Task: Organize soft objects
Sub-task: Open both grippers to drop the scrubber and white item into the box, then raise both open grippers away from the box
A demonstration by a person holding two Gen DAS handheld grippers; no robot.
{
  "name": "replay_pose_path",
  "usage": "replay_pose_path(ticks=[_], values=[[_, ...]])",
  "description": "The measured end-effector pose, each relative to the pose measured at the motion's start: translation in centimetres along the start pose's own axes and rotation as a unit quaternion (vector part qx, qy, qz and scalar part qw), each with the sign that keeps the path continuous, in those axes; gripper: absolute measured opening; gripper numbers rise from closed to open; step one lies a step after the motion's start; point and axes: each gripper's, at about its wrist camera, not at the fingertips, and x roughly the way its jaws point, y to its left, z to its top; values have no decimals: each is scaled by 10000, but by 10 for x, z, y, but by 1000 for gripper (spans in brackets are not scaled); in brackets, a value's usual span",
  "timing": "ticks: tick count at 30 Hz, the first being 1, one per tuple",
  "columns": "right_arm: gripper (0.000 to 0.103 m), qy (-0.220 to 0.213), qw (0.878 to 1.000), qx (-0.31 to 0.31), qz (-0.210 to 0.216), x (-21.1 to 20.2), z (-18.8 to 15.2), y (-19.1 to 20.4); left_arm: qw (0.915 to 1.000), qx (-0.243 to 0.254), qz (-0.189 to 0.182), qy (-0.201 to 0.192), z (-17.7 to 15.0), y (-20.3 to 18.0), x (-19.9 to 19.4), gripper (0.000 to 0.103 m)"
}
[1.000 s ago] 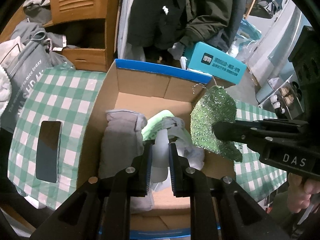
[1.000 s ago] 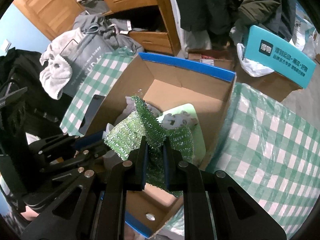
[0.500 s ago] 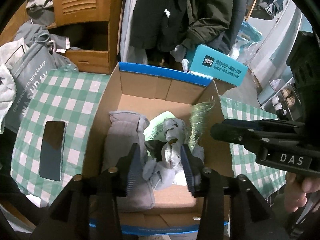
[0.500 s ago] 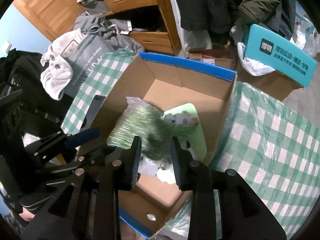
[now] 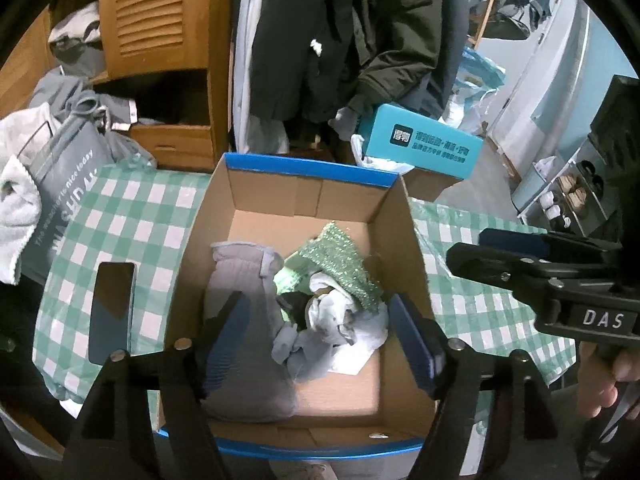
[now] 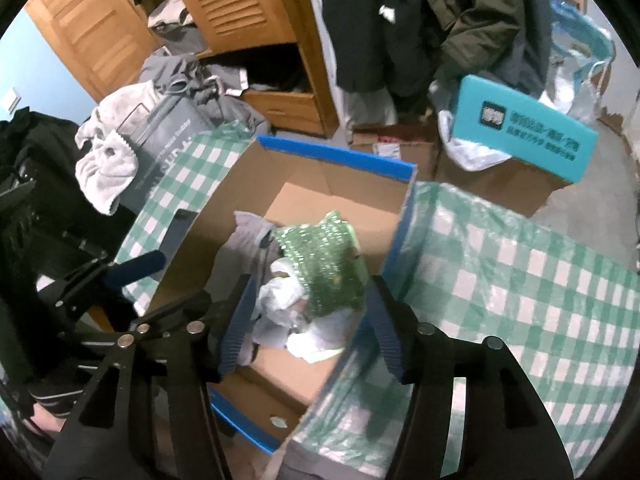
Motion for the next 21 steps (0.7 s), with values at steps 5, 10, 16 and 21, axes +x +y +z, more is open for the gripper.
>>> replay_pose_path(ticks=[5, 10, 16, 21], values=[[65, -221, 9996, 21, -155, -18, -6, -7, 10000, 40, -20, -3, 1, -9, -5, 79], [65, -436, 9987, 11, -268, -37, -11, -14, 9999, 125, 6, -88, 2, -20, -12, 87], [66, -631, 9974, 106, -317, -55, -18, -25, 9998, 208, 16, -43, 1, -31, -11, 87], [66, -717, 9967, 181, -348, -64, -25, -35, 9995, 302, 72, -95, 2, -41, -15, 87]])
